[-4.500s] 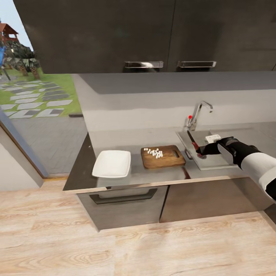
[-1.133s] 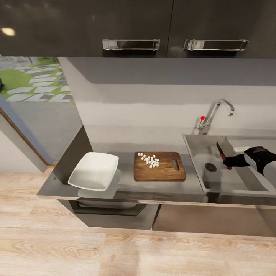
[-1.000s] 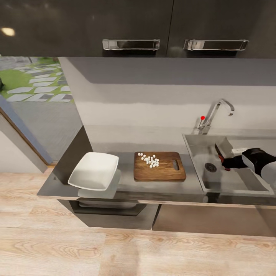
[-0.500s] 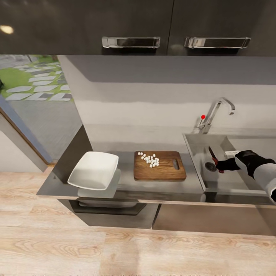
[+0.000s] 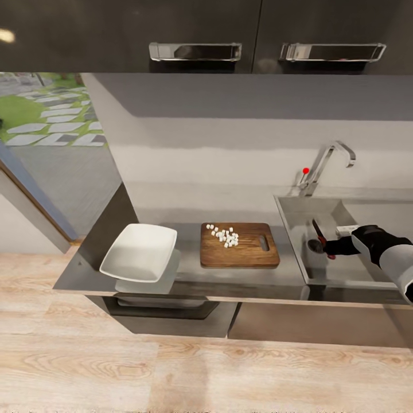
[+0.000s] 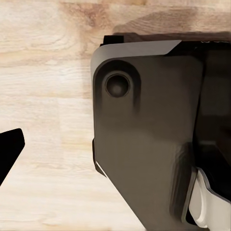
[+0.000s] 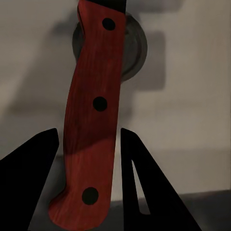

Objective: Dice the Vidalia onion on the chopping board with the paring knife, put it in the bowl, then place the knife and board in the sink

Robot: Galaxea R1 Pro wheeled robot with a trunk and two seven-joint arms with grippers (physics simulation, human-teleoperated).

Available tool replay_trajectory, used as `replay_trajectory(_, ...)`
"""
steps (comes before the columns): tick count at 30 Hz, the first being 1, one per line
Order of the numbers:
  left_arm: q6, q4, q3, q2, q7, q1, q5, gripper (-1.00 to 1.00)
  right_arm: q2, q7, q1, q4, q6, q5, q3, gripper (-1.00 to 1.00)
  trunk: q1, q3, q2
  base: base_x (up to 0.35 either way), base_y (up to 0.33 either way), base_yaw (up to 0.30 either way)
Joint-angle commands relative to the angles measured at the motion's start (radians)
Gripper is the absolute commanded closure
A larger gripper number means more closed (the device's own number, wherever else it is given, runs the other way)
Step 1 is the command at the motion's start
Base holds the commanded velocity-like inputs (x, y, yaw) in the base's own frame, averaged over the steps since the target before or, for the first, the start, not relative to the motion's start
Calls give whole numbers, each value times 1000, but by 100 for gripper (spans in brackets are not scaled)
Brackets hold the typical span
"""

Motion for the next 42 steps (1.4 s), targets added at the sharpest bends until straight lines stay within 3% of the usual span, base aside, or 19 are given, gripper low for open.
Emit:
replay_trajectory(1,-8,5,-9,-1,1,-2,9,-100,-1,3,-1,-2,5,-5,8,100,0,-3,-2,0,0,0)
replay_trajectory(21,-8,5,-9,-1,1,-2,9,-100,-1,4,-1,-2,3,-5,8,100,0,-27,-2,0,0,0)
replay_trajectory(22,-8,5,-9,-1,1,-2,9,-100,-1,5,-1,-2,3,-5,8,-100,0,-27,-2,0,0,0)
replay_trajectory(42,-8,5,-9,-1,1,-2,9,-100,-2,5,-1,-2,2,-5,8,-100,0,-22,-2,0,0,0)
